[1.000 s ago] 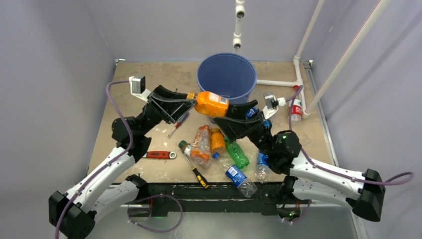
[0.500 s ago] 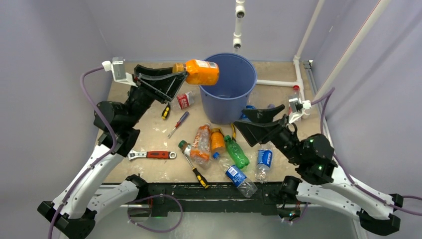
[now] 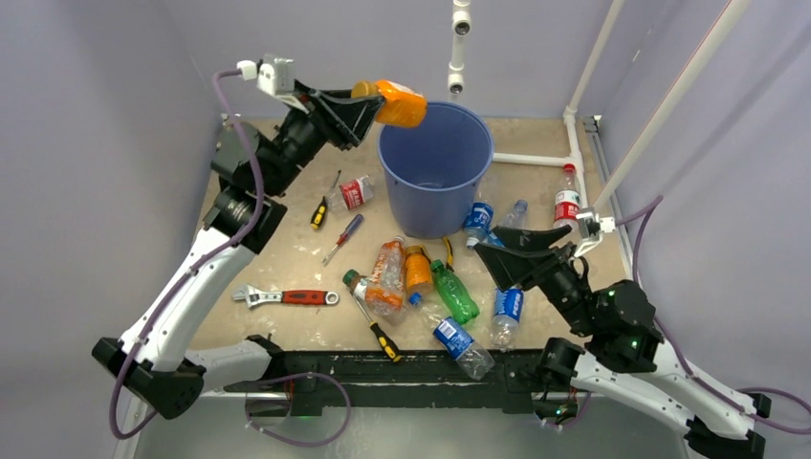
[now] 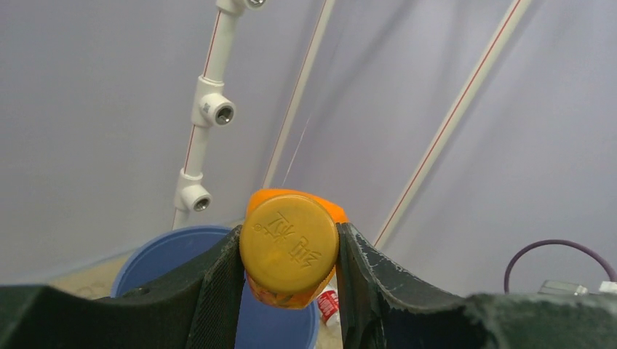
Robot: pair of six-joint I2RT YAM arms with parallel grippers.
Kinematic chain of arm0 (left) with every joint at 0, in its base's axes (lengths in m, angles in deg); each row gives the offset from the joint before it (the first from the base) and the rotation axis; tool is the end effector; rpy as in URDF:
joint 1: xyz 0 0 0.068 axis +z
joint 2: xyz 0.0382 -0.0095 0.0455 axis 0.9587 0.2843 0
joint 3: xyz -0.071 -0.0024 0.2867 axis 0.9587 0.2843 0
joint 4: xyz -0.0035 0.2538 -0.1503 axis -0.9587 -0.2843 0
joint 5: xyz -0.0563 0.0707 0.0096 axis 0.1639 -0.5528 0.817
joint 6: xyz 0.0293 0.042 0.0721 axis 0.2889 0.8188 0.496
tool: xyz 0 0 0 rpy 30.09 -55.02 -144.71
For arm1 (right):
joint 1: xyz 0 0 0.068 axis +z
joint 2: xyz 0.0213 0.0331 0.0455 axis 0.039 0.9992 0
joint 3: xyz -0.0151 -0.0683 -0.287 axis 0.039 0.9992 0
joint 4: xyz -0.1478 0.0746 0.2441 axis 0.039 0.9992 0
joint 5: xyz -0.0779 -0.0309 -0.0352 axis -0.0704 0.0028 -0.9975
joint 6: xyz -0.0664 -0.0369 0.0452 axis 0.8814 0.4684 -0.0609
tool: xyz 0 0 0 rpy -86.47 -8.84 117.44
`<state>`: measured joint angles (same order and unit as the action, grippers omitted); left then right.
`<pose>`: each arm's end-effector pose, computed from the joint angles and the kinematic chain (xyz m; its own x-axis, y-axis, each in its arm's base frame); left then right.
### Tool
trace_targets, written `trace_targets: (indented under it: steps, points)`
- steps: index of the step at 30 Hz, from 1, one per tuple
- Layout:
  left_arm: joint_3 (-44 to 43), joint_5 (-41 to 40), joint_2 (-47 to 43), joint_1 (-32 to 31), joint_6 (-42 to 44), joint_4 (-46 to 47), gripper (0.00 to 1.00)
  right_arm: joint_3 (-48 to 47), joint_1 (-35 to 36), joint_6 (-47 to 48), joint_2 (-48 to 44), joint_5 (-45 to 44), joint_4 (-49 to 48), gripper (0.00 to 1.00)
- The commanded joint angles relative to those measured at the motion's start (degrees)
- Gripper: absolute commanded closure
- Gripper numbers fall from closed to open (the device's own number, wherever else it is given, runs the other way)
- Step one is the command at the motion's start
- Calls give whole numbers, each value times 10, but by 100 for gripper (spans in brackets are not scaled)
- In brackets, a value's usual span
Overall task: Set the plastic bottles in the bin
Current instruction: Place the plastic bottle in the trash bin.
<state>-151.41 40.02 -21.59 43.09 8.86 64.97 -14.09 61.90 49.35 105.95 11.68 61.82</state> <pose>0.2510 -0.1620 0.5515 -0.0286 -0.5597 -0.8282 0.7111 0.5709 -0.4104 0.0891 0.1028 0.4032 -0.2142 0.6794 -0.7018 -0.6636 0.4260 0.6149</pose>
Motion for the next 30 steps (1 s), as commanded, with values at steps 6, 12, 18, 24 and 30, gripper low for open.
trace_targets:
  steps: [6, 12, 18, 24, 30]
  points:
    - [-219, -62, 152, -40, 165, -215, 100, -15, 1, 19, 39, -47, 44, 1]
    - [-420, -229, 292, -121, 261, -401, 100, -48, 0, 20, 116, -62, 106, 1]
    - [-444, -273, 347, -126, 253, -432, 100, -79, 0, 14, 174, -82, 155, 1]
    - [-405, -282, 370, -126, 247, -428, 100, -48, 0, -5, 119, -127, 150, 1]
    - [-376, -300, 384, -126, 233, -417, 100, -47, 1, -55, 106, -182, 197, 1]
